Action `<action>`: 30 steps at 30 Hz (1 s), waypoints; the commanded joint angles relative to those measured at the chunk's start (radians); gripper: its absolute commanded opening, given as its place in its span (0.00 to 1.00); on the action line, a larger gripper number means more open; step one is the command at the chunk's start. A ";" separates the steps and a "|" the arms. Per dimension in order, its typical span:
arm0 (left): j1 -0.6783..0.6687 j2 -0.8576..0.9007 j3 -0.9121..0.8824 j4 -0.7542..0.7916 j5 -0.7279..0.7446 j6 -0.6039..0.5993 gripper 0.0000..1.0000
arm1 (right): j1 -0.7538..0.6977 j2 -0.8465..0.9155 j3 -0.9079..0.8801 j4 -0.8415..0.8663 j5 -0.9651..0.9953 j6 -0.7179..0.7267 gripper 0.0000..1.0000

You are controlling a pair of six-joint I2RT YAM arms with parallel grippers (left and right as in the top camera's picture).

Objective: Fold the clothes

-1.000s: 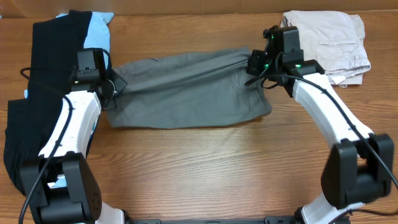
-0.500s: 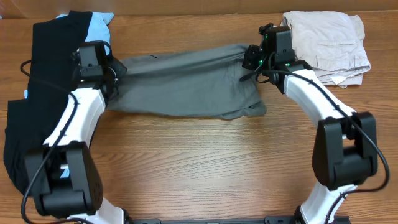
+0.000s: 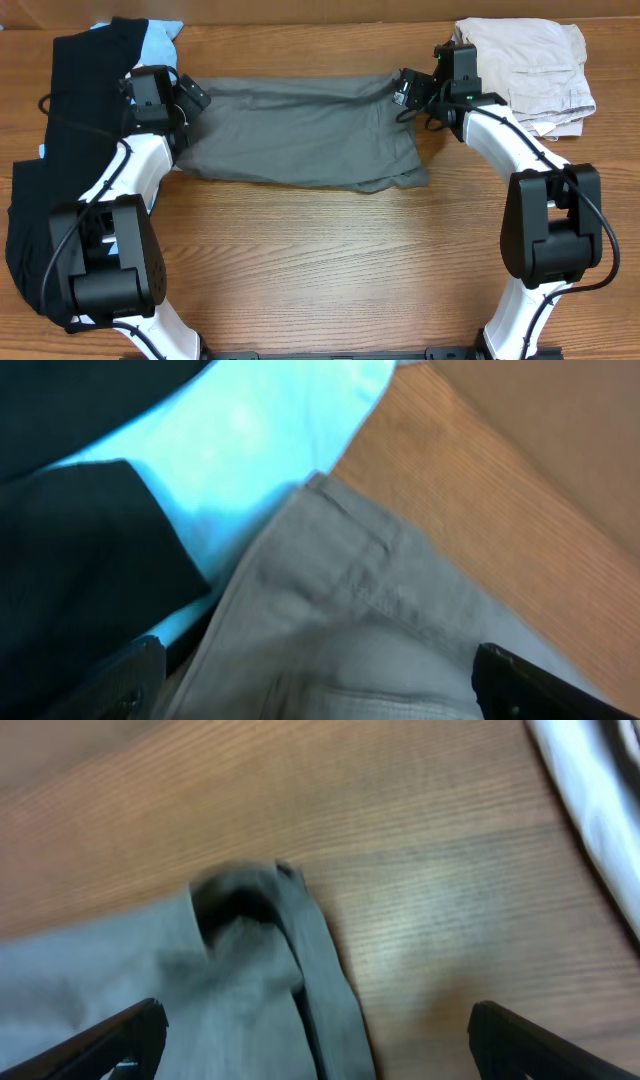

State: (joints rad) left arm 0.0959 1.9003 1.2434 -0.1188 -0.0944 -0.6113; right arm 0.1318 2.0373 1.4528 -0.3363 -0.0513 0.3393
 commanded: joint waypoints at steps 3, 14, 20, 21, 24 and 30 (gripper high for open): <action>0.001 -0.012 0.177 -0.256 0.091 0.171 1.00 | 0.011 -0.096 0.133 -0.220 -0.046 -0.013 1.00; 0.001 -0.011 0.342 -0.757 0.225 0.373 1.00 | 0.071 -0.082 0.077 -0.419 -0.142 -0.082 0.27; -0.005 -0.011 0.342 -0.767 0.216 0.372 1.00 | 0.116 -0.020 0.007 -0.359 -0.143 -0.077 0.04; -0.005 -0.011 0.342 -0.767 0.215 0.373 1.00 | 0.117 0.000 0.002 -0.353 -0.148 -0.077 0.04; -0.005 -0.011 0.342 -0.776 0.216 0.373 1.00 | 0.118 0.054 -0.002 -0.345 -0.188 -0.078 0.04; -0.014 -0.011 0.342 -0.794 0.218 0.373 1.00 | 0.110 0.103 -0.008 -0.349 -0.186 -0.051 0.04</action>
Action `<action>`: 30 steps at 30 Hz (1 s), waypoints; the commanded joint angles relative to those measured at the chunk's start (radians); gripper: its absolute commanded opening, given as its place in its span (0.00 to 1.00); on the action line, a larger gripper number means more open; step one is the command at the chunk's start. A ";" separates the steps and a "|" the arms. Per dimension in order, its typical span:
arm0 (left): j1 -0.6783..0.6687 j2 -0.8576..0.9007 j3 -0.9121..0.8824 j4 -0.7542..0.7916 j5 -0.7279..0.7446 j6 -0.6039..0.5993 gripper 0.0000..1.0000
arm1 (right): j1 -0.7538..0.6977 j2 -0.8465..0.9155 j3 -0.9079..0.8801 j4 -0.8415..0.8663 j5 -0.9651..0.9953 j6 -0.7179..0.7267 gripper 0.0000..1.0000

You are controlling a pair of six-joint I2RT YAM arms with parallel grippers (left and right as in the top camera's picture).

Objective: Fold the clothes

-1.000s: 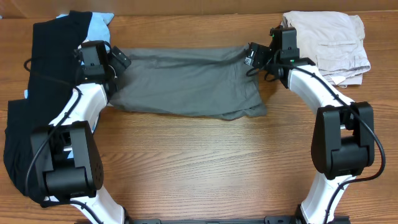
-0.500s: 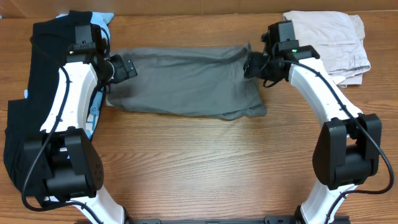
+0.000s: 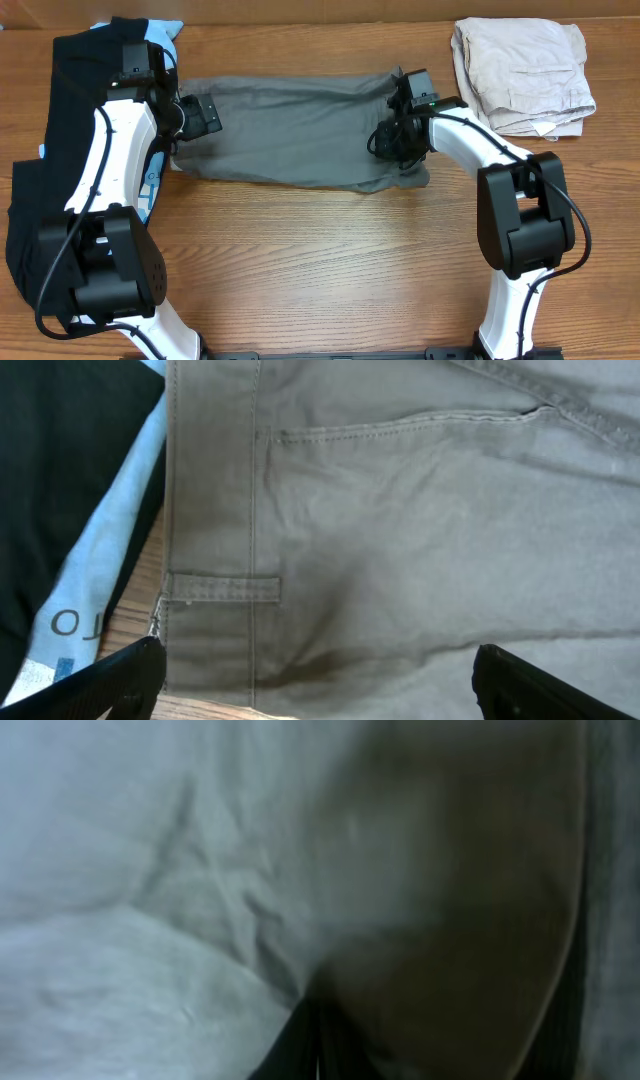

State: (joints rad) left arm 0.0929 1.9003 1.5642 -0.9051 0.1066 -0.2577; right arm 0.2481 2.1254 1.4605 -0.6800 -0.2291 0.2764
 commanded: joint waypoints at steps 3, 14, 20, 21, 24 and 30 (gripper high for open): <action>-0.014 -0.010 0.021 -0.008 0.017 0.019 1.00 | -0.024 0.014 -0.018 -0.044 -0.003 0.030 0.04; -0.015 -0.001 0.020 -0.006 0.025 0.064 1.00 | -0.177 0.014 -0.081 -0.143 0.026 0.033 0.04; -0.014 0.078 0.020 0.008 0.082 0.105 1.00 | -0.225 0.014 -0.081 -0.190 0.032 -0.019 0.04; -0.013 0.104 0.020 0.017 0.104 0.110 1.00 | -0.229 0.014 -0.081 -0.190 0.034 -0.019 0.04; -0.010 0.177 0.020 0.056 0.148 0.117 1.00 | -0.234 0.014 -0.081 -0.190 0.034 -0.019 0.04; -0.007 0.298 0.020 0.149 0.239 0.124 1.00 | -0.233 0.014 -0.081 -0.204 0.034 -0.024 0.04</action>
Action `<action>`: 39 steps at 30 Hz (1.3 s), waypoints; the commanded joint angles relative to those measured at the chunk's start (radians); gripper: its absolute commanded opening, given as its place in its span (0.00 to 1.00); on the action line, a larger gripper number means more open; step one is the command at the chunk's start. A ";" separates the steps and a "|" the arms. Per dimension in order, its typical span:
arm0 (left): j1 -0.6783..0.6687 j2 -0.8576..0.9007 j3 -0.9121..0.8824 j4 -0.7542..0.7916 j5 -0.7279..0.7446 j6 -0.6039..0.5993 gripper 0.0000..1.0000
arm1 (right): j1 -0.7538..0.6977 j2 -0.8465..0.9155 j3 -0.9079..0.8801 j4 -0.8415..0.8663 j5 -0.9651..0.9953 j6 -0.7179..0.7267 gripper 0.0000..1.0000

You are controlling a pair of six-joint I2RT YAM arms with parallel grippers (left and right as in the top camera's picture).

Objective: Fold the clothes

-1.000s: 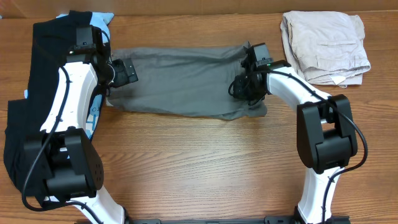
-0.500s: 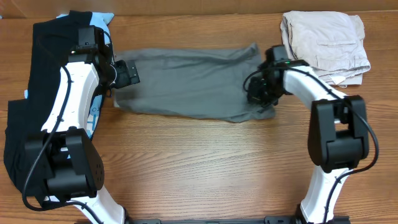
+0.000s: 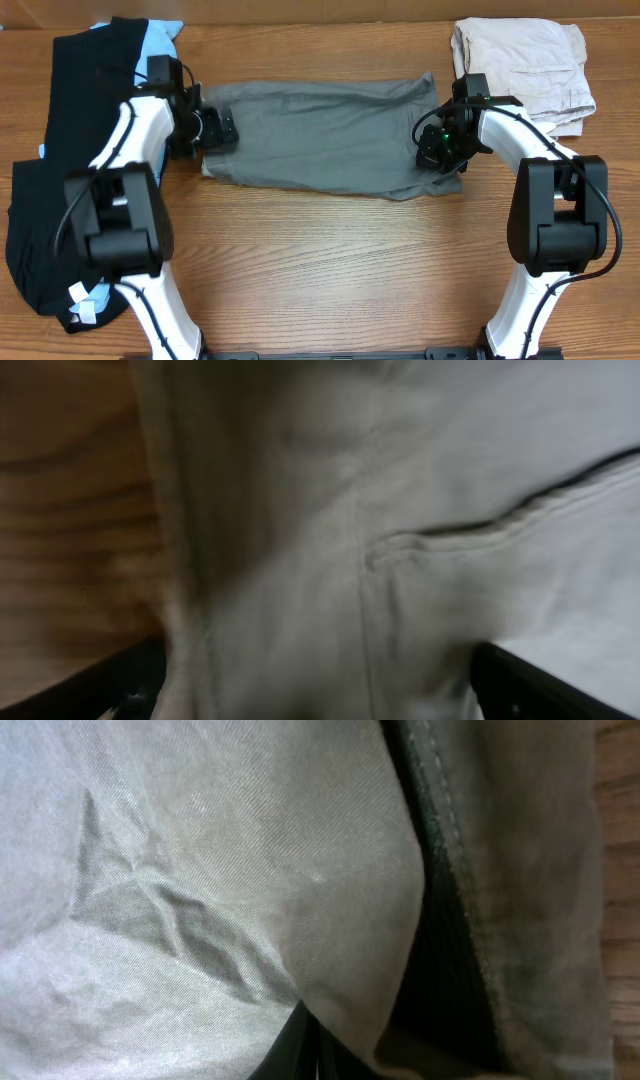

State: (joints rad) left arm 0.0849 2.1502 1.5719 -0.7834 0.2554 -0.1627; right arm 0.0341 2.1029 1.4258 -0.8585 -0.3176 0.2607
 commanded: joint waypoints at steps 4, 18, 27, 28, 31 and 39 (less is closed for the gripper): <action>0.000 0.072 0.012 0.053 0.094 0.035 1.00 | -0.019 0.037 -0.047 -0.034 0.122 -0.008 0.04; -0.005 0.185 0.012 0.108 0.093 0.047 0.23 | -0.017 0.029 -0.013 -0.061 0.105 -0.008 0.07; 0.006 0.204 0.037 0.116 0.079 0.047 0.04 | -0.017 -0.037 0.176 -0.241 0.029 -0.080 0.17; 0.011 0.201 0.055 0.084 0.079 0.047 0.04 | -0.017 -0.045 0.203 -0.263 0.006 -0.093 0.21; 0.027 0.191 0.129 -0.040 0.078 0.062 0.04 | -0.017 -0.069 0.267 -0.316 -0.027 -0.098 0.44; 0.065 0.137 0.412 -0.441 0.078 0.183 0.04 | -0.010 -0.062 0.259 -0.304 -0.096 -0.099 0.39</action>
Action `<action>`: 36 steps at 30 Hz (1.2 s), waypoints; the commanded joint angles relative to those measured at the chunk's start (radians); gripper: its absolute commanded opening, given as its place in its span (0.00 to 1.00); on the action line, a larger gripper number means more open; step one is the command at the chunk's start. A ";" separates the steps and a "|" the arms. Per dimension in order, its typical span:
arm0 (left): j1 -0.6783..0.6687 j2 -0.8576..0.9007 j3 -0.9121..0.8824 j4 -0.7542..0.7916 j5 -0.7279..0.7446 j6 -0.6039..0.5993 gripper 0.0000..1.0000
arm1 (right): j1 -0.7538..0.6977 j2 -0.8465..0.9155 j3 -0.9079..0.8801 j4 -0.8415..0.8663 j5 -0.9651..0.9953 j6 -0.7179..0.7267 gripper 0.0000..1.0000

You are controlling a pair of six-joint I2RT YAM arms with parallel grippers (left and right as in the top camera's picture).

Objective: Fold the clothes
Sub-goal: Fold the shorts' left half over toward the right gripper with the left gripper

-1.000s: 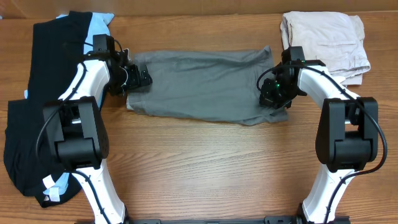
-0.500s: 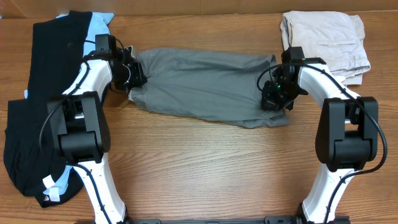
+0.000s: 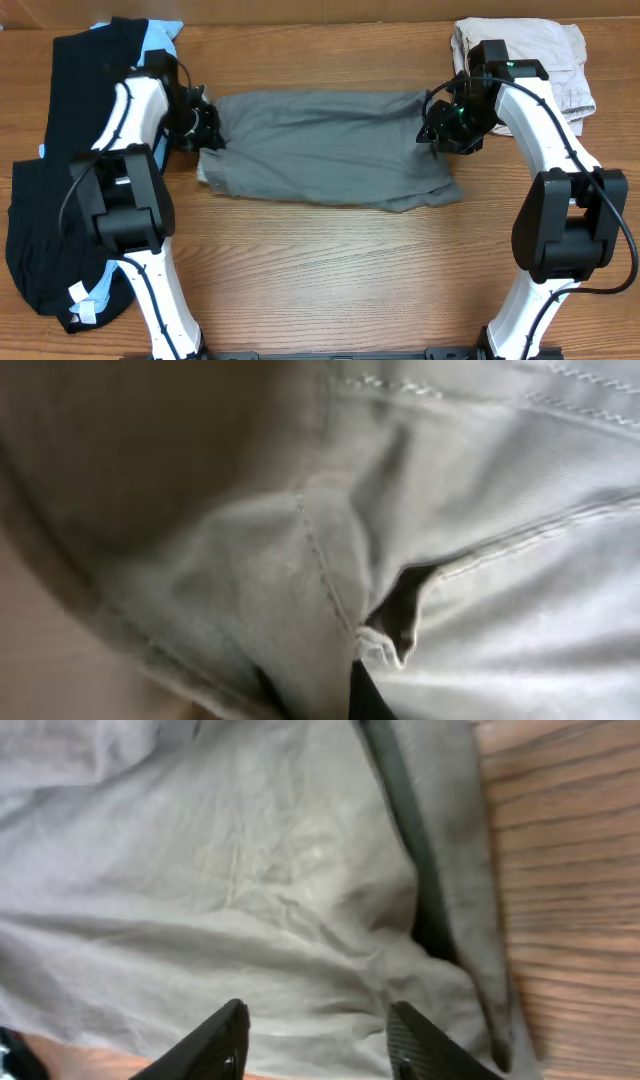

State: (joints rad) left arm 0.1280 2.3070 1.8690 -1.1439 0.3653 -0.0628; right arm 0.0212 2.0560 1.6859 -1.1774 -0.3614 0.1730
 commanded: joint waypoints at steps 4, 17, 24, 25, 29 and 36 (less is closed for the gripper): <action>0.024 -0.050 0.249 -0.231 -0.032 0.118 0.04 | 0.031 -0.013 -0.052 0.082 -0.060 -0.009 0.14; -0.002 -0.106 0.439 -0.422 -0.031 0.180 0.04 | 0.087 0.032 -0.210 0.281 -0.138 0.055 0.04; -0.084 -0.106 0.439 -0.424 -0.017 0.183 0.04 | 0.087 0.032 -0.314 0.373 -0.150 0.094 0.04; -0.100 -0.106 0.439 -0.422 -0.017 0.183 0.04 | 0.087 0.032 -0.324 0.378 -0.153 0.094 0.04; -0.167 -0.106 0.439 -0.421 -0.016 0.191 0.04 | 0.087 0.033 -0.350 0.397 -0.156 0.106 0.04; -0.314 -0.106 0.438 -0.386 -0.006 0.156 0.04 | 0.087 0.033 -0.357 0.412 -0.156 0.120 0.04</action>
State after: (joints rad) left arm -0.1261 2.2292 2.2848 -1.5406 0.3290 0.1062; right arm 0.1062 2.0758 1.3384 -0.7738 -0.5068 0.2836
